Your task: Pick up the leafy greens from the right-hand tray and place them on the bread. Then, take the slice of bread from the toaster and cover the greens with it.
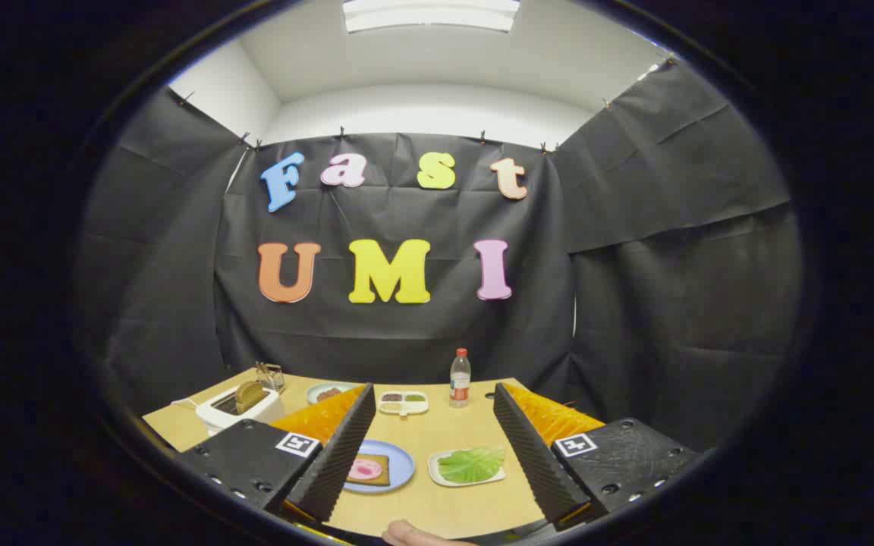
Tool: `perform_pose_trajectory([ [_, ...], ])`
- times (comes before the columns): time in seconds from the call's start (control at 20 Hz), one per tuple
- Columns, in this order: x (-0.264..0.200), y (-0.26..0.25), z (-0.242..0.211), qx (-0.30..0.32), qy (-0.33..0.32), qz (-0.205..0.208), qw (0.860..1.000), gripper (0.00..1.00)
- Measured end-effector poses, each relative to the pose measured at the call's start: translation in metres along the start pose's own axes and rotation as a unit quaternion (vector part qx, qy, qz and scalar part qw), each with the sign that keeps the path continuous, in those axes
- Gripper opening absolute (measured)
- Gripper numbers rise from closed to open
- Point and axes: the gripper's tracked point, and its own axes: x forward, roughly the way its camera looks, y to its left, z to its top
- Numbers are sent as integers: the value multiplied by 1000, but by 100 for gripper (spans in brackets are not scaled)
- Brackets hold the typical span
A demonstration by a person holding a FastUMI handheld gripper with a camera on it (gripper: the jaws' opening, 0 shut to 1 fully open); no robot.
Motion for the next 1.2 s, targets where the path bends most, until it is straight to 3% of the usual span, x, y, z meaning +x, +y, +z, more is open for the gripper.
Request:
perform_pose_trajectory([
  [0.65,32,-11,-31,-1,27,-12,1000,96],
  [1.0,123,-51,-100,0,107,-27,994,96],
  [1.2,187,-90,-160,-4,155,-60,986,96],
])
